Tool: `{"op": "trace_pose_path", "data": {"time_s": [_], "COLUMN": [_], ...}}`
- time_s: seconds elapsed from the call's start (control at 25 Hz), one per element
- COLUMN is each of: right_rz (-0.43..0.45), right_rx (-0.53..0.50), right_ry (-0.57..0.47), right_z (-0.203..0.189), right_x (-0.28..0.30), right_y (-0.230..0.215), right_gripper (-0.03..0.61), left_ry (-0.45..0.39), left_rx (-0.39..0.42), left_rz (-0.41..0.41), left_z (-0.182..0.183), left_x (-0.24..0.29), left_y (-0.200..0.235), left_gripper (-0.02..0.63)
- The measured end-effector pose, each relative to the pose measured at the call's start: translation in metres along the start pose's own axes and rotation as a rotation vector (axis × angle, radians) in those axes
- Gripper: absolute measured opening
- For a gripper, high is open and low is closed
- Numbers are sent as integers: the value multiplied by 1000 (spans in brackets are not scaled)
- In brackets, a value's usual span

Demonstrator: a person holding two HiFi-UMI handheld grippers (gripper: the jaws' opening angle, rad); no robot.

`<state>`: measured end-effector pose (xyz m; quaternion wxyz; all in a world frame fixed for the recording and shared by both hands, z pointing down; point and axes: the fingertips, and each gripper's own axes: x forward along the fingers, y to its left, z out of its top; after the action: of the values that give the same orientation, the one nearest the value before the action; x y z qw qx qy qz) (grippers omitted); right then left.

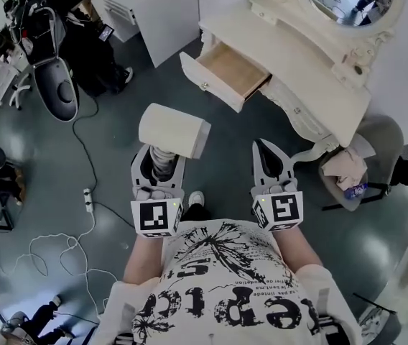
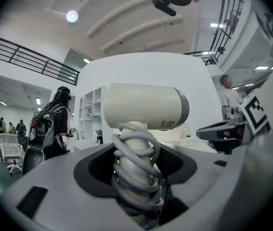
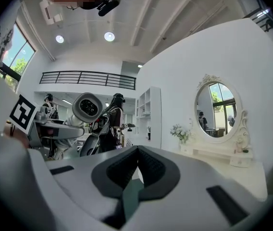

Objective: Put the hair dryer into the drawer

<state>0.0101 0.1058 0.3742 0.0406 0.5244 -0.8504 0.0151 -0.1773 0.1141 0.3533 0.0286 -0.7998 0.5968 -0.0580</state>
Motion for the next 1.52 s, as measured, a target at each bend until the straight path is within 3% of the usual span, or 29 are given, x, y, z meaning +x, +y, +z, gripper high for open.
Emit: {"op": "trace_pose_path", "data": {"time_s": [0.28,0.52,0.76,1.04,1.24,1.52], "right_rz": [-72,-97,-108,-155,-172,-254], "right_rx": [4,-3,8,39,31,38], "right_ry": [12,45,47,35,36,58], "right_z": [11,5,-3,2,11,8], "right_x": [89,134,186,270,317,348], "right_y": [31,25,-14,-98,-156,-220], "right_gripper": [17,17,17,17,17,17], "left_ry": [-14,-4,11,10,-15,4], "left_rx": [12,-14,-6,10,42,55], "left_rz": [-52,-78,-95,-173,-260,-397], "left_z": [-4,-19,-29,-21,-7,-9], "left_x": [45,87,157,287,375,460], "left_y": [97,126,129,119,94,58], "left_gripper": [256,256,256,256,256,256]}}
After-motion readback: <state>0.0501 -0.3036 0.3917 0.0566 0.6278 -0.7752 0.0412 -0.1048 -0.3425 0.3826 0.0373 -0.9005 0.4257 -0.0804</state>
